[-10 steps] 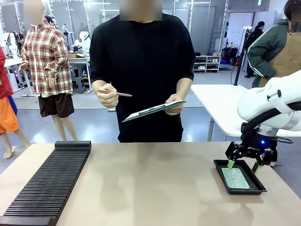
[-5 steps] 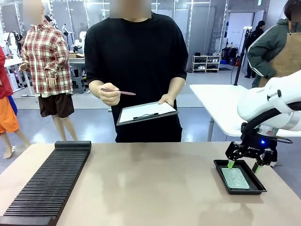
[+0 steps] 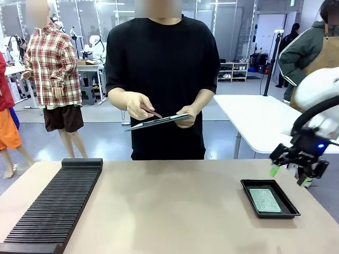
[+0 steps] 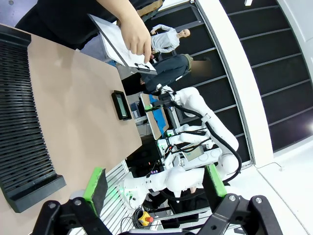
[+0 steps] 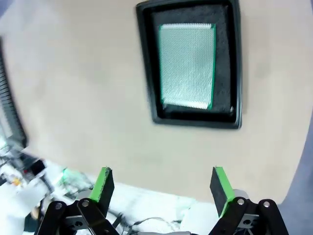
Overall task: Inspect the PCB.
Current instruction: Place the Blank PCB in the ESD tray.
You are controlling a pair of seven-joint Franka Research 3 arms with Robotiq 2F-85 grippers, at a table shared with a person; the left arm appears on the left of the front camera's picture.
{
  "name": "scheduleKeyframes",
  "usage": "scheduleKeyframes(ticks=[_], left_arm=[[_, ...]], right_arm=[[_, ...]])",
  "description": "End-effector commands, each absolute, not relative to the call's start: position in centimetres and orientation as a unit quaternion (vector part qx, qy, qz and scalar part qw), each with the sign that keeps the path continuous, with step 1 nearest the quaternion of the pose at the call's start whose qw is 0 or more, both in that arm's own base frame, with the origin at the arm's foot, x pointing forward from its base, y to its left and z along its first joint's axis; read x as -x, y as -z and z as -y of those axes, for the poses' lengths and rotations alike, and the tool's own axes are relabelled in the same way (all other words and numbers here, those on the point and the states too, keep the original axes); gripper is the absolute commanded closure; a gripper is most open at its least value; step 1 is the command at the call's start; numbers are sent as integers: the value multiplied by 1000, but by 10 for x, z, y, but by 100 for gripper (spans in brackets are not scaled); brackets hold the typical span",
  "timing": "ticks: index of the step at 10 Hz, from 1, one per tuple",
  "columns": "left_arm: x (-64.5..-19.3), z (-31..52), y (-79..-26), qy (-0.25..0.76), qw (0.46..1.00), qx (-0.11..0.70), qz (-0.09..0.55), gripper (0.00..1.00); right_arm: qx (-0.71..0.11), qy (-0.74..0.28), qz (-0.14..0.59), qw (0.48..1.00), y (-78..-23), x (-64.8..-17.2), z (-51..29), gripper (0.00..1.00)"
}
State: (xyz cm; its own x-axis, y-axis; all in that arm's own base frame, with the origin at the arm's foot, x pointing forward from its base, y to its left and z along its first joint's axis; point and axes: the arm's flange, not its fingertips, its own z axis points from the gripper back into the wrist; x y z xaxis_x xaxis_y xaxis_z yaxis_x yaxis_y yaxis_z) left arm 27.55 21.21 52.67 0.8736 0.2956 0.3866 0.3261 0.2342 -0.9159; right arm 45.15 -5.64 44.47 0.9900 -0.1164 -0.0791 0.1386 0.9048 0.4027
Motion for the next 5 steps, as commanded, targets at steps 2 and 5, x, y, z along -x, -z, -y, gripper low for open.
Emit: scheduleKeyframes(ticks=[2, 5], left_arm=[[-274, -210, -528, 16, 744, 618, 252, 0], [-274, -210, -528, 16, 744, 618, 252, 0]], right_arm=[[-367, 38, -27, 929, -476, -400, 104, 0], [-499, 12, -7, 866, -479, -339, 147, 0]])
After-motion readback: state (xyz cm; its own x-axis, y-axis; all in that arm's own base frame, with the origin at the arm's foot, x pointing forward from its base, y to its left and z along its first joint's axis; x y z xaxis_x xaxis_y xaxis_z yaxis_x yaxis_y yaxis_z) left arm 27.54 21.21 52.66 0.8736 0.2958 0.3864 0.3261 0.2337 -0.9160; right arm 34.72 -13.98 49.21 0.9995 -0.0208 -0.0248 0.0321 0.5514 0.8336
